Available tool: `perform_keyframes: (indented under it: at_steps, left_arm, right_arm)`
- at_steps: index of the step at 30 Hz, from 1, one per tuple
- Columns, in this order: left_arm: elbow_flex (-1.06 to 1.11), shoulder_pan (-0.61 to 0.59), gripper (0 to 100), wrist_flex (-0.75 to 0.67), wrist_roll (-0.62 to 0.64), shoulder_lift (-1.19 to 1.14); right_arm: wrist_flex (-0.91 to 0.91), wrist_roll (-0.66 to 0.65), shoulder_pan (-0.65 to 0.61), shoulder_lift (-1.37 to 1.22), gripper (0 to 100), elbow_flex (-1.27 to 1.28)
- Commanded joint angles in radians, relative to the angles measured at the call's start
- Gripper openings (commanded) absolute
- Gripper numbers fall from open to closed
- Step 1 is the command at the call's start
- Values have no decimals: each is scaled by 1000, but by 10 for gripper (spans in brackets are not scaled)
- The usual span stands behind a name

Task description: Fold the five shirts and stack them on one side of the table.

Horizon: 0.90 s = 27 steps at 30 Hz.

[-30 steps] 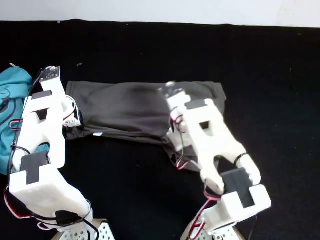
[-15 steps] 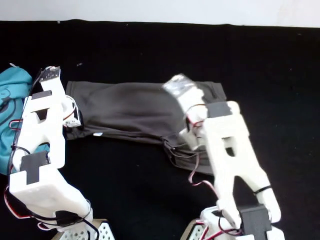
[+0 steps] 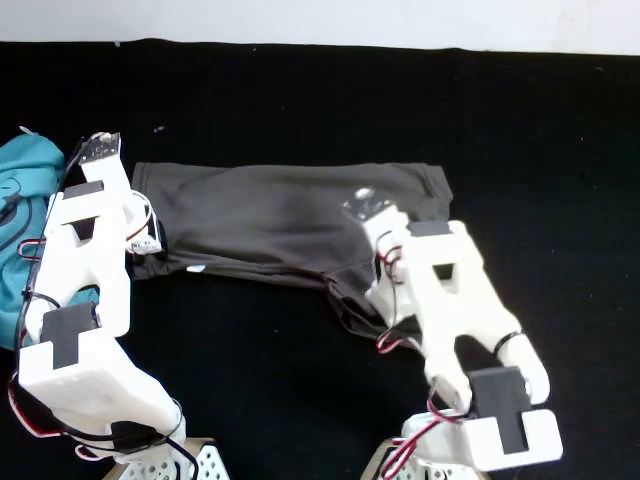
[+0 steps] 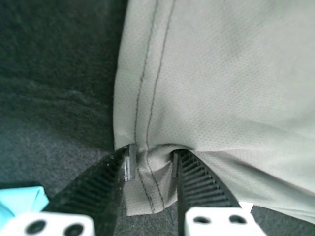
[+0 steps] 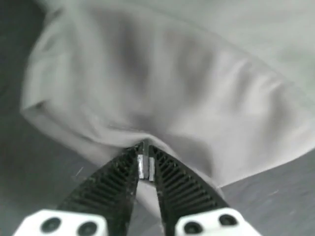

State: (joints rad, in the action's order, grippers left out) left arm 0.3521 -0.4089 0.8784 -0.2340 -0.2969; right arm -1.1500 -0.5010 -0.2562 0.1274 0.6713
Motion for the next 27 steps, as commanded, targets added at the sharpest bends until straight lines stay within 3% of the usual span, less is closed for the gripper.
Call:
perform_keyframes:
  at_steps: [1,9,15,20,27]
  left_arm:
    - [5,13,136,-17,-2,-7]
    - [10,13,136,-28,-2,-5]
    - [10,13,136,-28,-2,-5]
    - [10,12,136,-28,-2,-5]
    - [10,12,136,-28,-2,-5]
  right_arm:
    - [-67,-14,-56,96,6,1]
    - [-107,-14,-71,199,18,1]
    - [-148,-14,-136,139,231,1]
    - [-133,-14,-209,77,228,1]
    - [-77,-14,-219,-65,228,1]
